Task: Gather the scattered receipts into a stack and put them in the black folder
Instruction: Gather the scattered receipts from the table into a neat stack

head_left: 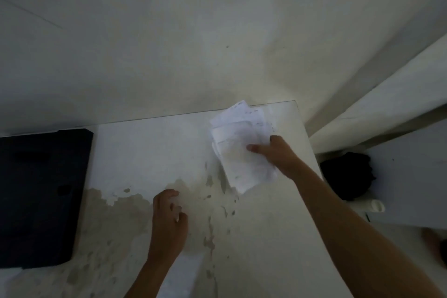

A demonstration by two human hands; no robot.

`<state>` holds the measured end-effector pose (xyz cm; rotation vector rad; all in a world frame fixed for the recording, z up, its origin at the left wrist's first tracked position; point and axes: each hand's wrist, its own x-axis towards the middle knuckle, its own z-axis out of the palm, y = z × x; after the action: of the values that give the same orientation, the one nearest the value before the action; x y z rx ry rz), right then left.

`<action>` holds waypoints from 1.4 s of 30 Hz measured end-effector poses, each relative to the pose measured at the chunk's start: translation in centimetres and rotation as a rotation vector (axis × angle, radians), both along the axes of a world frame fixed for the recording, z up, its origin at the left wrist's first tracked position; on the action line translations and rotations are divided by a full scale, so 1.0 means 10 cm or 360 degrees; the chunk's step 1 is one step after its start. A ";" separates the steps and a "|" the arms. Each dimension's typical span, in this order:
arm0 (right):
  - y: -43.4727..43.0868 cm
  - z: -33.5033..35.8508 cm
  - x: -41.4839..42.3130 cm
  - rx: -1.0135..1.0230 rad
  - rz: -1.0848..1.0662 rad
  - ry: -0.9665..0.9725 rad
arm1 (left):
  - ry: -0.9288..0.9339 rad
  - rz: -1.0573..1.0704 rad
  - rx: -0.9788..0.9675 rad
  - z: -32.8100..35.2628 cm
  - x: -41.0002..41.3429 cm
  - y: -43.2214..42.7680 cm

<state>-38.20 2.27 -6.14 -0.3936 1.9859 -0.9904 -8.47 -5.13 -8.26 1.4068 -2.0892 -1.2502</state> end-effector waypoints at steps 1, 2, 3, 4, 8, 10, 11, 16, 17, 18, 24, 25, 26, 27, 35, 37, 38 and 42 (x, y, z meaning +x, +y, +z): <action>-0.05 -0.02 -0.12 0.0100 -0.0032 0.0145 | -0.0007 -0.0007 -0.0004 -0.01 0.00 0.01; -0.10 -0.05 -0.23 0.0245 -0.0065 0.0323 | -0.0012 -0.0012 -0.0013 -0.01 -0.01 0.01; -0.17 -0.09 -0.32 0.0401 -0.0125 0.0479 | -0.0013 -0.0009 -0.0017 -0.01 -0.01 0.02; -0.22 -0.11 -0.38 0.0532 -0.0202 0.0580 | -0.0012 -0.0001 -0.0018 -0.01 -0.02 0.02; -0.40 -0.17 -0.39 0.0718 -0.0362 0.0708 | -0.0014 0.0017 -0.0013 0.00 -0.05 0.02; -0.44 -0.22 -0.37 0.0696 -0.0443 0.0734 | -0.0012 0.0006 -0.0033 0.00 -0.06 0.00; -0.45 -0.24 -0.37 0.0650 -0.0448 0.0752 | -0.0017 -0.0002 -0.0036 -0.01 -0.06 -0.01; -0.41 -0.20 -0.42 0.0402 -0.0360 0.0713 | -0.0054 -0.0048 -0.0131 -0.02 -0.06 -0.01; -0.40 -0.16 -0.43 0.0385 -0.0361 0.0673 | -0.0061 -0.0045 -0.0148 -0.02 -0.06 -0.01; -0.39 -0.13 -0.45 0.0372 -0.0362 0.0635 | -0.0078 -0.0032 -0.0144 -0.03 -0.07 -0.01; -0.31 -0.06 -0.43 0.0221 -0.0437 0.0192 | -0.0145 0.0074 0.0027 0.09 -0.16 -0.04; -0.26 -0.05 -0.42 0.0155 -0.0443 0.0100 | -0.0143 0.0117 0.0112 0.12 -0.20 -0.07; -0.20 -0.03 -0.39 0.0061 -0.0420 -0.0005 | -0.0103 0.0163 0.0222 0.15 -0.21 -0.12; -0.13 -0.01 -0.36 -0.0055 -0.0362 -0.0118 | -0.0008 0.0223 0.0357 0.21 -0.24 -0.18; 0.32 0.40 0.21 -0.0562 0.0095 -0.0744 | 0.0494 0.0089 0.1121 0.76 -0.55 -0.52; 0.36 0.46 0.38 -0.0550 0.0134 -0.0798 | 0.0375 0.0031 0.1189 0.85 -0.57 -0.49; 0.38 0.49 0.46 -0.0548 0.0135 -0.0813 | 0.0283 -0.0024 0.1153 0.88 -0.54 -0.48; 0.45 0.57 0.79 -0.0760 -0.0127 -0.0993 | 0.0274 0.0141 0.1018 0.94 -0.31 -0.48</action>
<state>-30.34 6.76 -0.41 -0.2191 1.2071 -1.4360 -11.62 -9.97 1.11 1.5316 -1.5525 -2.0297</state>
